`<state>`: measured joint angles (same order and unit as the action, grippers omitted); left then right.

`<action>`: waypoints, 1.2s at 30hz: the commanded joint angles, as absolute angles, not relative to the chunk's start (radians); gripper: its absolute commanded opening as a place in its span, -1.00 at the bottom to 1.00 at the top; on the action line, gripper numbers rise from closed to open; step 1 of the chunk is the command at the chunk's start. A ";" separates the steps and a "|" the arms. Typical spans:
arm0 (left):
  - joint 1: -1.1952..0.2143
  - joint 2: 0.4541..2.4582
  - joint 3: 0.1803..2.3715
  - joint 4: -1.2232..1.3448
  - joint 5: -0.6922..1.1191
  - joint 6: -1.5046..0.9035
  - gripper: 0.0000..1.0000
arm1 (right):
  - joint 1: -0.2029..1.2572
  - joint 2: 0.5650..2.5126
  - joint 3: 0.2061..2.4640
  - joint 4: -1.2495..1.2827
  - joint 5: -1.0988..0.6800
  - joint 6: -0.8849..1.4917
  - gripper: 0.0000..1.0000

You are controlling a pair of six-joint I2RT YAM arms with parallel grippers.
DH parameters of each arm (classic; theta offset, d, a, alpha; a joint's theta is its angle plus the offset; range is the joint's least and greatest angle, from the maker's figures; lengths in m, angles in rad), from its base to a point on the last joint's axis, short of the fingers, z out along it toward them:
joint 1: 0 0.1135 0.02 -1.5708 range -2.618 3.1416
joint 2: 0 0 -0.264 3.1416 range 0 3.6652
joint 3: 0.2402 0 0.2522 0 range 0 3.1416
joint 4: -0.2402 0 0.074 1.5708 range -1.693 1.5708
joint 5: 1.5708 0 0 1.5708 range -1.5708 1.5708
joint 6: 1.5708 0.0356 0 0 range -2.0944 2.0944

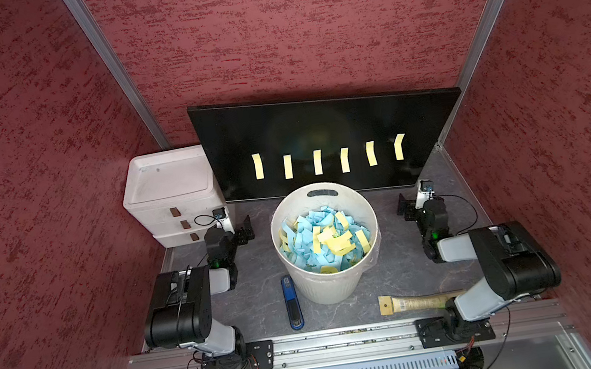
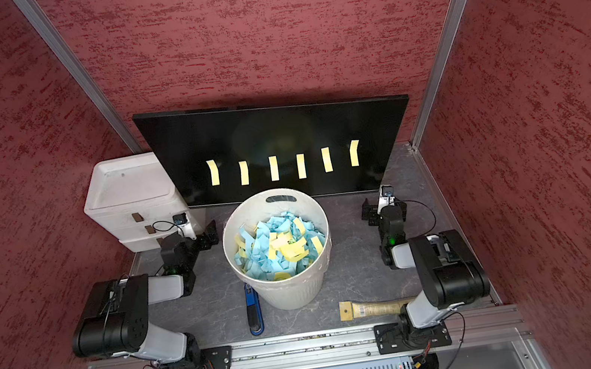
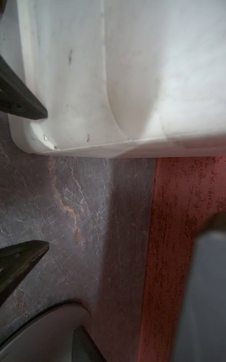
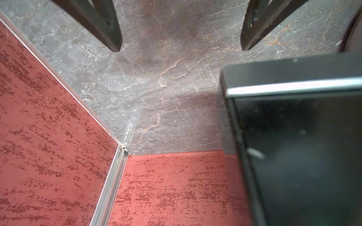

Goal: Remove the sticky note from the monitor
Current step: Tear off the sticky note from the monitor.

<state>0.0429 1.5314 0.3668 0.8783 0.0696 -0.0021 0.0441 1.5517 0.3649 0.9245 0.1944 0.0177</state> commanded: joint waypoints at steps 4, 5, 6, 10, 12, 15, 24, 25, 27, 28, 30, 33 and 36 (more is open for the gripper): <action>0.036 1.526 0.383 0.884 0.065 0.015 1.00 | 0.047 1.549 0.370 0.952 0.183 0.005 0.97; 0.038 1.527 0.383 0.885 0.066 0.016 1.00 | 0.048 1.549 0.370 0.952 0.183 0.006 0.97; 0.037 1.527 0.383 0.884 0.067 0.015 1.00 | 0.048 1.549 0.370 0.952 0.183 0.006 0.97; 0.050 1.526 0.383 0.884 0.095 0.007 1.00 | 0.048 1.549 0.369 0.951 0.183 0.006 0.97; 0.074 1.525 0.378 0.890 0.136 -0.005 1.00 | 0.048 1.549 0.369 0.951 0.182 0.007 0.97; 0.074 1.524 0.375 0.894 0.135 -0.005 1.00 | 0.048 1.549 0.369 0.953 0.183 0.006 0.97; -0.055 1.125 0.328 0.707 -0.167 -0.006 1.00 | 0.049 1.234 0.328 0.789 0.211 0.014 0.97; -0.068 1.065 0.334 0.654 -0.188 -0.032 1.00 | 0.049 1.173 0.347 0.716 0.240 0.054 0.97; -0.084 0.940 0.368 0.544 -0.237 -0.088 1.00 | 0.049 1.062 0.394 0.550 0.272 0.126 0.97; -0.087 0.891 0.394 0.462 -0.264 -0.119 1.00 | 0.048 1.011 0.416 0.481 0.271 0.160 0.97; -0.085 0.798 0.468 0.287 -0.289 -0.207 1.00 | 0.049 0.932 0.473 0.340 0.246 0.225 0.97; -0.069 0.729 0.582 0.107 -0.246 -0.323 1.00 | 0.049 0.872 0.585 0.100 0.216 0.330 0.97; -0.035 0.703 0.703 -0.112 -0.211 -0.513 1.00 | 0.049 0.868 0.706 -0.133 0.204 0.433 0.97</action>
